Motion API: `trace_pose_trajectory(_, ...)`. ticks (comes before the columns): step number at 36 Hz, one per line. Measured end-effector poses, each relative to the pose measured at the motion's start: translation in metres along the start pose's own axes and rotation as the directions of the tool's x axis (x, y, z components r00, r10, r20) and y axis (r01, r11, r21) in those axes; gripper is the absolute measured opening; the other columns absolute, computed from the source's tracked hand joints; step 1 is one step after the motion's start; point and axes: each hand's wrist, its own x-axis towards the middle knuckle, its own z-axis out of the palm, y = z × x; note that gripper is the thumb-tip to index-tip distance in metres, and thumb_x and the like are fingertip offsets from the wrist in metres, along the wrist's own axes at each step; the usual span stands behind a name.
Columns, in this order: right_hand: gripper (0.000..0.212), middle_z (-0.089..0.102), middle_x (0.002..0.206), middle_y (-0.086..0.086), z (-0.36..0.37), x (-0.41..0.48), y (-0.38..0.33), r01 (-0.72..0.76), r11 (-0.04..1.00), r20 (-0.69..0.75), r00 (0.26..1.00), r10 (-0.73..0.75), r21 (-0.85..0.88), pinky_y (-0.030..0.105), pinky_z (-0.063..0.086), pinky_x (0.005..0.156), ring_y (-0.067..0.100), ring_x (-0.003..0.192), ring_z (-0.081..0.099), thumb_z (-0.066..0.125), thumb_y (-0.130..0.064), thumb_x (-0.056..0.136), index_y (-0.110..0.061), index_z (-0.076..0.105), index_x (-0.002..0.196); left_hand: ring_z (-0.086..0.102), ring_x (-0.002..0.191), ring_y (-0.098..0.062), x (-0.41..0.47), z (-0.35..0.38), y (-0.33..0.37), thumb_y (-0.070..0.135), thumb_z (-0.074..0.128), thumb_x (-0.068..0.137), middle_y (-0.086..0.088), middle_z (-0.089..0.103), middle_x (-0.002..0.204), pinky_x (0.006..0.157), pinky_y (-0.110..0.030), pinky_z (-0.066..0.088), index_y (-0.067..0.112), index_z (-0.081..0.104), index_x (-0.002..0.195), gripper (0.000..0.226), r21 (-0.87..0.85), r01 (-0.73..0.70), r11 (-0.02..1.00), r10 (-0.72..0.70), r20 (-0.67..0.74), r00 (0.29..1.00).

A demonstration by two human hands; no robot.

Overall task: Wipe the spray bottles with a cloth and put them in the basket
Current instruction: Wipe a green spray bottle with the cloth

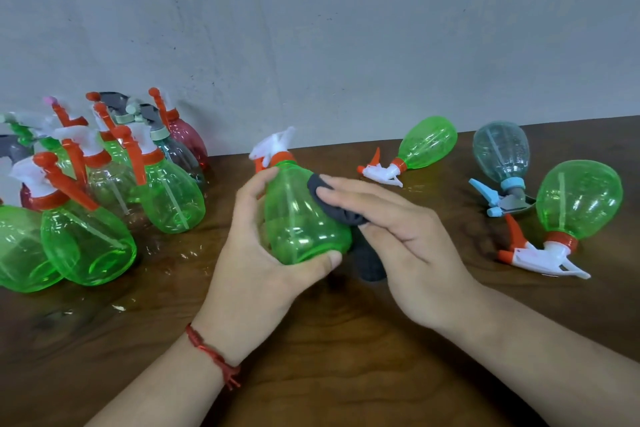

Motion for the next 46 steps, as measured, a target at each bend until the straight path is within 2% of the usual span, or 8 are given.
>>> trace_pose_trajectory(6,0.046,0.058,0.152,0.003,0.001,-0.003,-0.003,0.091,0.992,0.070,0.994,-0.085,-0.089,0.043,0.044,0.119,0.017,0.146,0.050,0.044,0.009,0.103,-0.007,0.065,0.141,0.072,0.121,-0.021,0.007,-0.001,0.000,0.002,0.097,0.065,0.001,0.073,0.133,0.103,-0.051,0.059,0.028,0.050,0.147,0.098,-0.182,0.092,0.979,-0.107,-0.073,0.992)
trace_pose_trajectory(9,0.047,0.057,0.153,0.002,0.001,-0.002,0.000,0.085,0.993,0.067,0.995,-0.079,-0.085,0.041,0.042,0.121,0.015,0.147,0.049,0.043,0.008,0.103,-0.009,0.064,0.142,0.071,0.123,-0.018,0.005,-0.001,0.000,0.002,0.097,0.066,0.007,0.070,0.135,0.101,-0.043,0.060,0.031,0.048,0.149,0.101,-0.111,0.073,0.991,-0.079,-0.053,0.995)
trace_pose_trajectory(12,0.051,0.058,0.153,-0.006,0.000,0.001,0.004,-0.033,0.999,0.003,0.999,0.033,0.011,0.032,0.038,0.123,0.008,0.146,0.048,0.043,0.007,0.102,-0.016,0.065,0.142,0.067,0.127,-0.014,-0.001,-0.001,0.002,0.000,0.098,0.067,0.013,0.062,0.143,0.101,-0.029,0.058,0.033,0.042,0.154,0.109,0.069,-0.039,0.997,0.035,0.056,0.998)
trace_pose_trajectory(18,0.056,0.071,0.137,-0.007,-0.003,0.008,0.006,-0.266,0.892,-0.061,0.949,0.308,0.366,0.023,0.043,0.116,0.006,0.136,0.059,0.037,0.018,0.099,-0.013,0.072,0.130,0.059,0.138,-0.020,-0.002,-0.001,-0.001,0.021,0.101,0.071,0.010,0.053,0.152,0.114,-0.043,0.050,0.042,0.035,0.160,0.112,0.282,-0.154,0.947,0.082,0.250,0.965)
trace_pose_trajectory(24,0.051,0.072,0.135,-0.002,-0.002,0.010,0.002,-0.275,0.851,-0.083,0.935,0.346,0.447,0.039,0.044,0.119,0.014,0.133,0.062,0.036,0.014,0.103,-0.010,0.069,0.134,0.057,0.140,-0.009,-0.005,-0.002,0.006,0.018,0.101,0.065,0.021,0.052,0.154,0.110,-0.025,0.051,0.040,0.034,0.161,0.119,0.092,-0.062,0.994,0.043,0.197,0.979)
trace_pose_trajectory(32,0.055,0.063,0.147,-0.007,-0.003,0.005,0.007,-0.149,0.973,-0.085,0.982,0.166,0.176,0.018,0.038,0.116,0.005,0.143,0.051,0.040,0.013,0.097,-0.012,0.069,0.136,0.059,0.139,-0.019,-0.004,0.002,0.001,0.007,0.099,0.070,0.013,0.055,0.153,0.114,-0.046,0.050,0.036,0.039,0.159,0.111,0.151,-0.101,0.983,0.066,0.223,0.972)
trace_pose_trajectory(39,0.052,0.061,0.149,-0.009,0.000,0.001,0.002,-0.082,0.997,-0.023,0.996,0.082,0.002,0.027,0.039,0.120,0.009,0.144,0.051,0.044,0.010,0.101,-0.016,0.068,0.139,0.068,0.126,-0.014,-0.002,0.003,-0.001,0.008,0.101,0.065,0.010,0.064,0.142,0.102,-0.033,0.059,0.033,0.046,0.151,0.106,0.047,-0.023,0.999,0.022,0.016,1.000)
trace_pose_trajectory(46,0.052,0.056,0.154,-0.004,0.004,-0.003,-0.004,0.025,0.996,0.062,0.998,-0.019,-0.086,0.040,0.048,0.115,0.013,0.141,0.055,0.043,0.010,0.103,-0.014,0.064,0.143,0.074,0.118,-0.027,0.007,-0.001,-0.008,0.015,0.100,0.063,-0.001,0.074,0.129,0.101,-0.059,0.058,0.034,0.056,0.142,0.092,-0.226,0.113,0.968,-0.147,-0.139,0.979)
